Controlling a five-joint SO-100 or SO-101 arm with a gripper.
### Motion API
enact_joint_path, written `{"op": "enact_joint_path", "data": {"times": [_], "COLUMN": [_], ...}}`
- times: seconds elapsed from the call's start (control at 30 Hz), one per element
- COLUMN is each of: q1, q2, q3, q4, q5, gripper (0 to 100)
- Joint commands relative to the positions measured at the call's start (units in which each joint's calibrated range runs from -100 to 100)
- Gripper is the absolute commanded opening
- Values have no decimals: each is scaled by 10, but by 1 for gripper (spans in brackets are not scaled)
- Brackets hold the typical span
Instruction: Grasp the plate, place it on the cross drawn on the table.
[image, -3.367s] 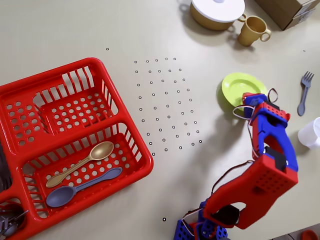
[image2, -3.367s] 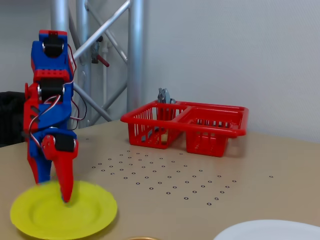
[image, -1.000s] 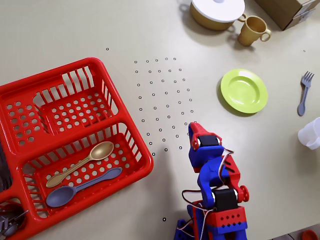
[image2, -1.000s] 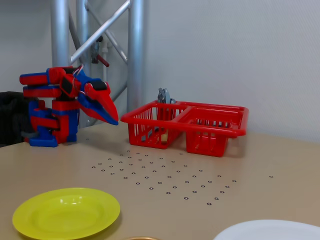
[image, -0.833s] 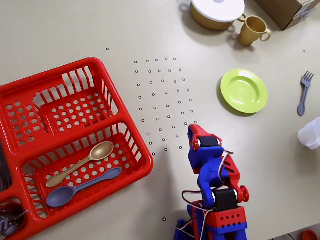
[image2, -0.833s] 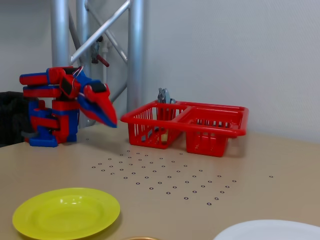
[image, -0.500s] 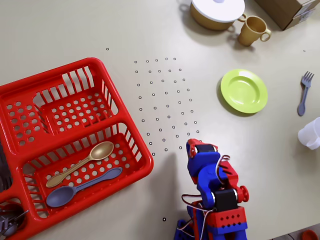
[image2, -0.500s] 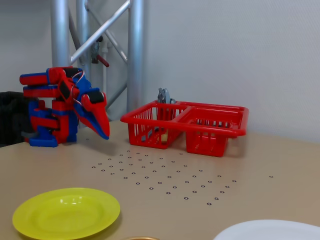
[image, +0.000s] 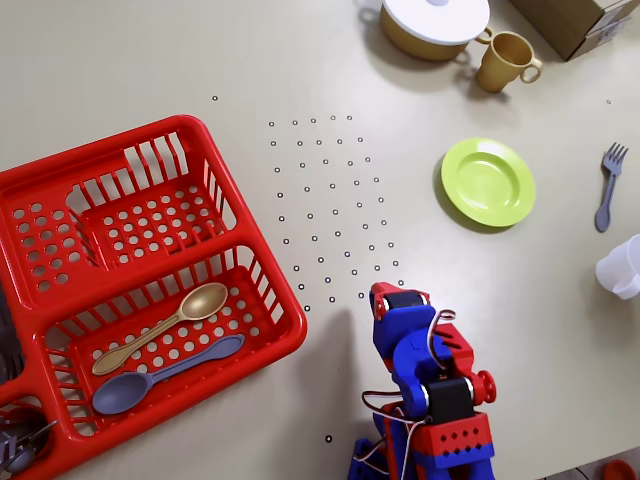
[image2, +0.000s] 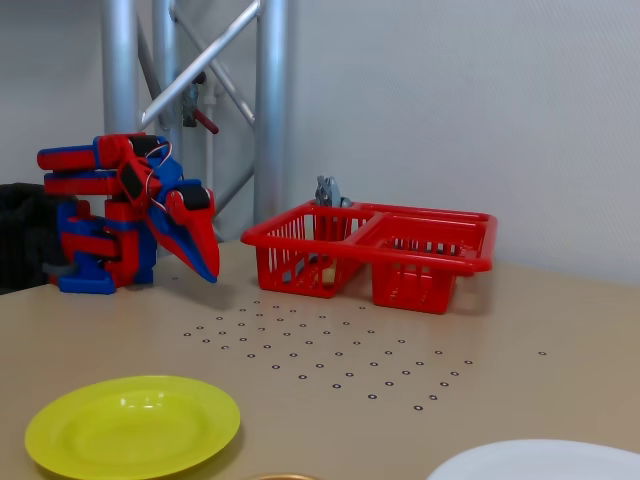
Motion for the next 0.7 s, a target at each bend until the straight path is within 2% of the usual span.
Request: {"op": "enact_joint_path", "data": {"times": [0.0,0.23,0.33,0.67], "q1": [-6,-10,-12,-28], "q2": [-4,-4,-4,-4], "q3": [11,11,11,11], "q4": [2,2,2,2], "q5": [-2,6,6,27], "gripper": [0,0,3,3]}}
